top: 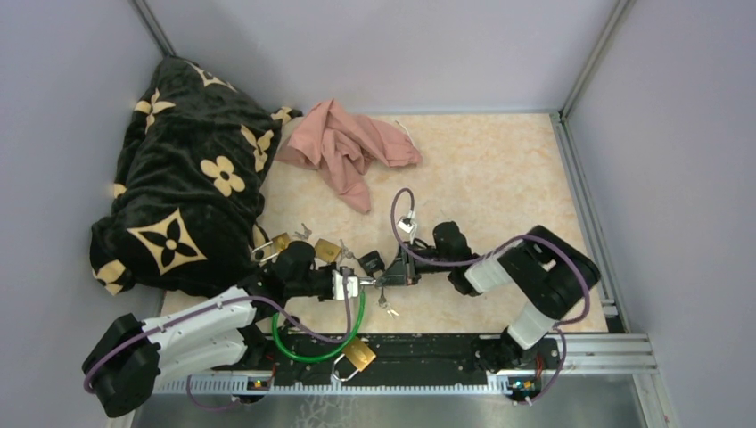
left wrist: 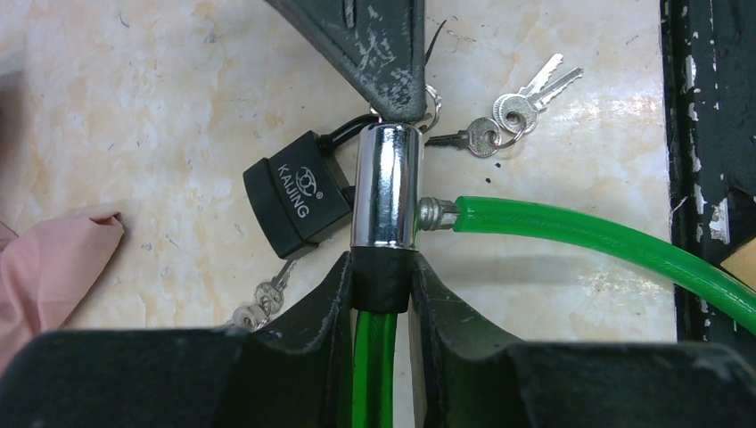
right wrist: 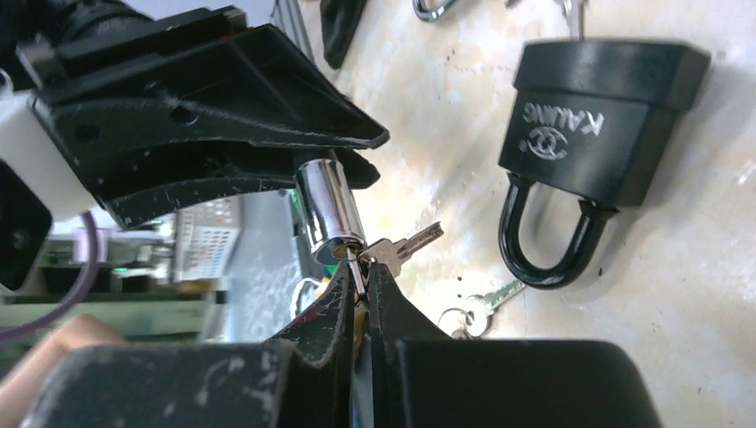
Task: Lock with the key
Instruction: Lock the lock.
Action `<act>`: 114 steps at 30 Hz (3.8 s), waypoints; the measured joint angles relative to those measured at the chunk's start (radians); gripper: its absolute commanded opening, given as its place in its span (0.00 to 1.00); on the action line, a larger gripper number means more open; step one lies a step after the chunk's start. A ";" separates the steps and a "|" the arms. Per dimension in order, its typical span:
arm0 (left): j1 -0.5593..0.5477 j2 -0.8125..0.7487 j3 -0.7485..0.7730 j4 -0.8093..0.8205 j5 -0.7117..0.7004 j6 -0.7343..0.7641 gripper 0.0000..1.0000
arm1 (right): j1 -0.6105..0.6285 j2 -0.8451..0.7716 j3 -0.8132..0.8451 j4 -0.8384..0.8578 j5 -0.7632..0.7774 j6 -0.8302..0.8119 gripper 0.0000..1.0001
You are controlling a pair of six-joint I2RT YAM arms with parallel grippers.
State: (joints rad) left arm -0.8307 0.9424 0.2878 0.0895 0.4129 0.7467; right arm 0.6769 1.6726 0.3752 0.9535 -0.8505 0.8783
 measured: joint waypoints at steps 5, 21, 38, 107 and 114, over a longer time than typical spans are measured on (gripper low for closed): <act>0.054 -0.002 0.038 -0.042 0.053 -0.042 0.00 | 0.089 -0.251 0.020 -0.274 0.209 -0.302 0.00; 0.129 0.007 0.079 -0.080 0.144 -0.109 0.00 | 0.316 -0.480 0.082 -0.558 0.591 -1.185 0.00; 0.142 0.020 0.078 -0.069 0.110 -0.077 0.00 | 0.408 -0.450 0.084 -0.530 0.735 -1.624 0.00; 0.138 -0.009 -0.038 0.027 0.043 0.322 0.00 | 0.068 -0.077 0.408 -0.869 0.097 -0.744 0.08; 0.138 -0.008 -0.038 0.024 0.040 0.288 0.00 | 0.087 -0.076 0.403 -0.861 0.110 -0.758 0.00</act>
State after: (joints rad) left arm -0.6930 0.9348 0.2501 0.1139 0.4530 1.0344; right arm 0.7635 1.5963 0.7784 0.0929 -0.7406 0.1207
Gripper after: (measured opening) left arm 0.277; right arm 0.081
